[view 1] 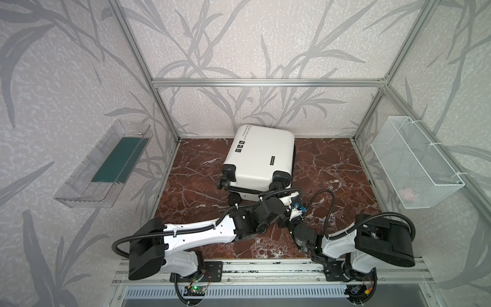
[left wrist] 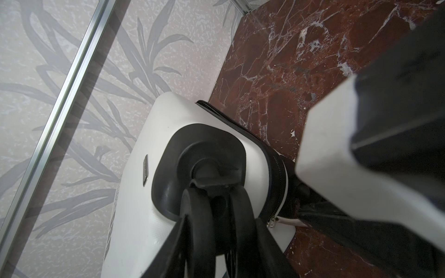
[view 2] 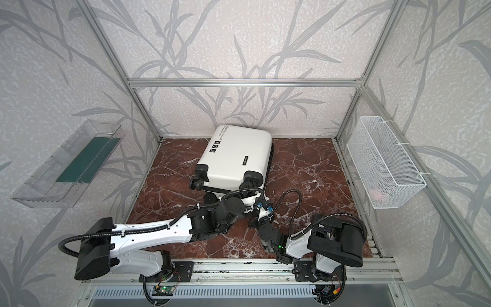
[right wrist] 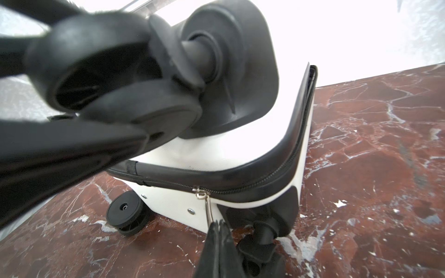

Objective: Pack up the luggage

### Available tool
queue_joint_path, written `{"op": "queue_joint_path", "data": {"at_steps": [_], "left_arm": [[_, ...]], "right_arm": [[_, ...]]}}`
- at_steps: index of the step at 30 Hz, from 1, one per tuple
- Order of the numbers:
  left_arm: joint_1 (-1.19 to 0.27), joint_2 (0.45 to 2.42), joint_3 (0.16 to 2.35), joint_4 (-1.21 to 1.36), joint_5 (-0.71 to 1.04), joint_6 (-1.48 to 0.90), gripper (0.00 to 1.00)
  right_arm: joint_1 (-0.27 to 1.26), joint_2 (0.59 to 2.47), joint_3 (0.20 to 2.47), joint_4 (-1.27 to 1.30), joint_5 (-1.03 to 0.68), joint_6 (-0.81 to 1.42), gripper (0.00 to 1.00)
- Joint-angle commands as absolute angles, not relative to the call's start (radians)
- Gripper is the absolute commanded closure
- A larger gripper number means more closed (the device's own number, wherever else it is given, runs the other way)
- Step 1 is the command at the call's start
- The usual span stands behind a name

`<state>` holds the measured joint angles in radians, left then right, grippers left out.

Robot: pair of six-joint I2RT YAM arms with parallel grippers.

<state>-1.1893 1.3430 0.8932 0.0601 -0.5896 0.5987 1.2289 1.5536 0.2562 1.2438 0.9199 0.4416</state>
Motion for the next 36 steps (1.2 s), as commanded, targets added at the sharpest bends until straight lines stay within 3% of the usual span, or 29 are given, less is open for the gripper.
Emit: {"op": "queue_joint_path", "data": {"at_steps": [1,10,12,15,17,19,22,36], "left_arm": [[-1.184,1.318,0.915,0.147,-0.581,0.586,1.0],[-1.184,1.319,0.915,0.149,-0.578,0.583,1.0],[-1.184,1.32,0.917,0.15,-0.581,0.583,1.0],[-1.184,1.32,0.918,0.15,-0.578,0.581,1.0],[-1.184,1.322,0.92,0.153,-0.577,0.578,1.0],[-1.185,1.324,0.923,0.152,-0.577,0.578,1.0],[-1.184,1.319,0.923,0.147,-0.577,0.578,1.0],[-1.184,1.313,0.919,0.153,-0.573,0.573,1.0]], "right_arm": [[1.23,1.516,0.207,1.165,1.101,0.469,1.0],[1.221,1.421,0.192,1.005,1.148,0.529,1.0],[1.204,1.424,0.183,1.045,1.076,0.494,1.0],[1.159,1.488,0.144,1.3,0.807,0.345,1.0],[1.144,1.528,0.139,1.402,0.708,0.315,0.75],[1.134,1.535,0.157,1.39,0.635,0.316,0.59],[1.132,1.534,0.203,1.319,0.574,0.31,0.48],[1.11,1.69,0.295,1.407,0.673,0.296,0.51]]}}
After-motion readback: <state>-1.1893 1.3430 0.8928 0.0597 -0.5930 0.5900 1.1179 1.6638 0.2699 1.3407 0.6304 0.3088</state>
